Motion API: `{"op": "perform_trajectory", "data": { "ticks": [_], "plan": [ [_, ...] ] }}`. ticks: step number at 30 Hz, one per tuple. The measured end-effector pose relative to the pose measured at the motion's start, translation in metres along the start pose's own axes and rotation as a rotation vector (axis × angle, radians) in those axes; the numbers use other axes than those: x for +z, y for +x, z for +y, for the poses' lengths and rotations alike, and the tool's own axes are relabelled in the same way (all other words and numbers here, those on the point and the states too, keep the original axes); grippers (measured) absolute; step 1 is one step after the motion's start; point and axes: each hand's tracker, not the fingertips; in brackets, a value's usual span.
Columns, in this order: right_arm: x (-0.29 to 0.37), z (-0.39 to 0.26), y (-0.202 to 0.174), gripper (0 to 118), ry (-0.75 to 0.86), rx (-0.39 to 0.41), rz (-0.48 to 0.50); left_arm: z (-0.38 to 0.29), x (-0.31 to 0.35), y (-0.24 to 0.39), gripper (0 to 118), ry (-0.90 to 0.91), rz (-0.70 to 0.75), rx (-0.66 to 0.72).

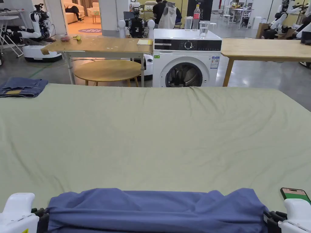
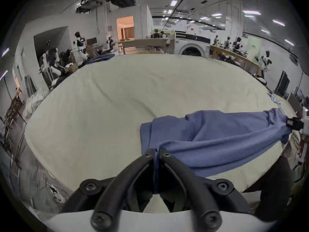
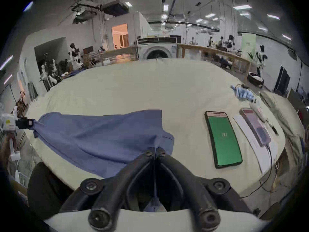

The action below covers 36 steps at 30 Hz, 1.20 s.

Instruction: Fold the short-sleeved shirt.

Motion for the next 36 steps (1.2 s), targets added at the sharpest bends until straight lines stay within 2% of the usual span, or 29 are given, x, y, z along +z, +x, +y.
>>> {"op": "perform_trajectory", "data": {
  "ticks": [1, 2, 3, 4, 5, 6, 11, 12, 13, 14, 15, 17, 18, 23, 29, 30, 31, 32, 33, 34, 35, 36],
  "plan": [
    [0.009, 0.010, -0.002, 3, 0.010, -0.001, 0.002, 0.006, 0.010, 0.003, 22, 0.025, 0.006, 0.008],
    [0.017, 0.019, -0.007, 19, 0.019, -0.006, 0.005, 0.012, 0.021, 0.011, 46, 0.066, 0.011, 0.009],
    [0.025, 0.029, -0.015, 47, 0.039, -0.010, -0.002, 0.020, 0.032, 0.020, 76, 0.108, -0.002, 0.013],
    [0.035, 0.042, -0.024, 83, 0.103, -0.017, 0.002, 0.033, 0.039, 0.028, 103, 0.152, -0.003, 0.007],
    [0.042, 0.052, -0.032, 95, 0.146, -0.017, 0.014, 0.043, 0.045, 0.036, 109, 0.191, 0.000, 0.001],
    [0.048, 0.066, -0.048, 97, 0.208, -0.016, 0.036, 0.058, 0.051, 0.047, 109, 0.244, 0.011, -0.012],
    [0.052, 0.107, -0.121, 97, 0.374, -0.012, 0.099, 0.105, 0.072, 0.108, 108, 0.418, -0.005, -0.043],
    [0.049, 0.110, -0.134, 97, 0.367, -0.012, 0.091, 0.111, 0.073, 0.119, 102, 0.443, 0.002, -0.045],
    [0.046, 0.111, -0.143, 92, 0.371, -0.011, 0.091, 0.113, 0.072, 0.127, 82, 0.440, 0.015, -0.057],
    [0.043, 0.113, -0.153, 74, 0.375, -0.006, 0.096, 0.116, 0.072, 0.135, 55, 0.450, 0.018, -0.083],
    [0.040, 0.113, -0.161, 40, 0.381, 0.005, 0.091, 0.114, 0.062, 0.134, 24, 0.446, 0.030, -0.101],
    [0.034, 0.110, -0.173, 12, 0.383, 0.054, 0.043, 0.110, 0.059, 0.137, 9, 0.455, 0.042, -0.109],
    [0.036, 0.108, -0.177, 2, 0.402, 0.083, 0.009, 0.106, 0.062, 0.135, 4, 0.464, 0.045, -0.101],
    [0.043, 0.101, -0.186, 0, 0.407, 0.102, 0.037, 0.089, 0.064, 0.093, 1, 0.431, 0.031, -0.055],
    [0.042, 0.093, -0.196, 0, 0.401, 0.078, 0.040, 0.040, 0.050, -0.004, 1, 0.306, -0.095, 0.235],
    [0.041, 0.090, -0.199, 0, 0.395, 0.075, 0.043, 0.031, 0.044, -0.020, 5, 0.278, -0.153, 0.317],
    [0.039, 0.088, -0.201, 0, 0.388, 0.074, 0.044, 0.020, 0.036, -0.039, 37, 0.248, -0.213, 0.399],
    [0.037, 0.086, -0.203, 0, 0.380, 0.074, 0.043, 0.011, 0.030, -0.052, 75, 0.226, -0.255, 0.468],
    [0.033, 0.083, -0.207, 0, 0.369, 0.073, 0.043, -0.001, 0.019, -0.065, 109, 0.193, -0.282, 0.545],
    [0.032, 0.081, -0.209, 0, 0.360, 0.071, 0.046, -0.010, 0.011, -0.074, 118, 0.167, -0.309, 0.592],
    [0.030, 0.079, -0.211, 0, 0.350, 0.068, 0.047, -0.021, 0.000, -0.084, 118, 0.196, -0.346, 0.657],
    [0.029, 0.077, -0.212, 0, 0.343, 0.066, 0.047, -0.034, -0.013, -0.090, 118, 0.094, -0.397, 0.726]
  ]
}}
